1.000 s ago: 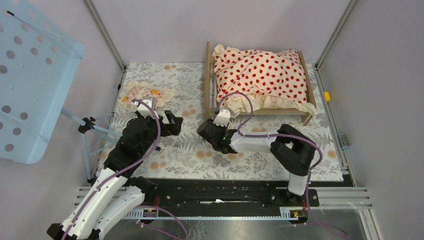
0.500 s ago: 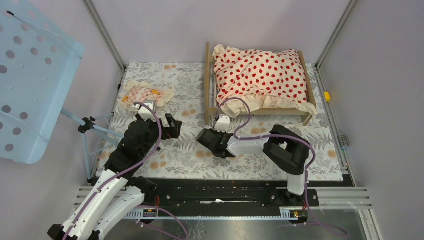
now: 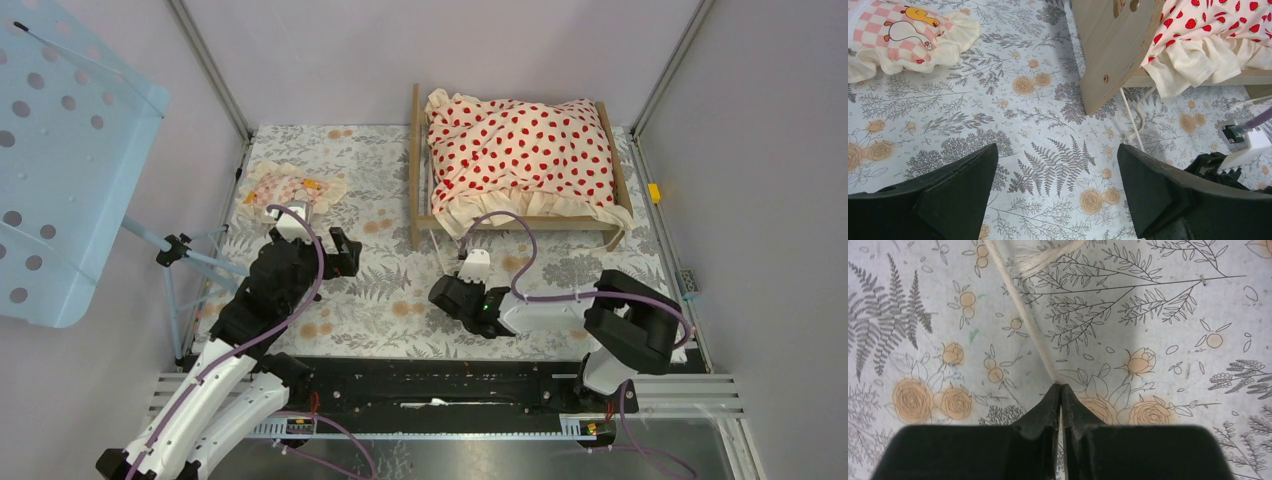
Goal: Set up the pet bed
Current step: Tie the ropes to the bed frame.
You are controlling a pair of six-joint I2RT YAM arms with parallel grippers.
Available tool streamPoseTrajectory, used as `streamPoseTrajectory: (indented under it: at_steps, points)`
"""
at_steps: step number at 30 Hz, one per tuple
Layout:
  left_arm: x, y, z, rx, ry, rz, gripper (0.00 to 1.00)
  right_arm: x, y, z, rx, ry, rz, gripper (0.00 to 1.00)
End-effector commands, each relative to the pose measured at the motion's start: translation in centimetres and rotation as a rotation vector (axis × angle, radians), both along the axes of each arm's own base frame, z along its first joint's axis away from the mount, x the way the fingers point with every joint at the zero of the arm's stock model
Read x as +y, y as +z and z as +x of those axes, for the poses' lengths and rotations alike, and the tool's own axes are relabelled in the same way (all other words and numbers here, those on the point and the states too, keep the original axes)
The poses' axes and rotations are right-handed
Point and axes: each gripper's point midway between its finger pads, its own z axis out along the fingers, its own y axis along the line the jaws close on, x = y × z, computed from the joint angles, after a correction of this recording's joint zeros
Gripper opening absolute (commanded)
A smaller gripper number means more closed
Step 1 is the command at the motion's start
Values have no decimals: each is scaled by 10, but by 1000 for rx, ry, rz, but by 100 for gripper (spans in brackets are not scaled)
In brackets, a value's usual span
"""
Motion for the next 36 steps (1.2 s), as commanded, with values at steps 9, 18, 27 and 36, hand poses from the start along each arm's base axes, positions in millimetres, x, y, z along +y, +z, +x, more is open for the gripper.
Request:
streamPoseTrajectory:
  at_steps: [9,18,27,36]
  points:
    - [6,1,4,-14,34,10,98,-21,57,8,-126,90,0,52]
    - [5,-2,4,-5,33,9,99,-32,85,68,-239,171,120,56]
    - [7,0,4,-13,39,9,99,13,79,66,-261,763,-9,55]
    - [9,5,2,-29,46,-2,99,3,81,39,-306,1496,-296,59]
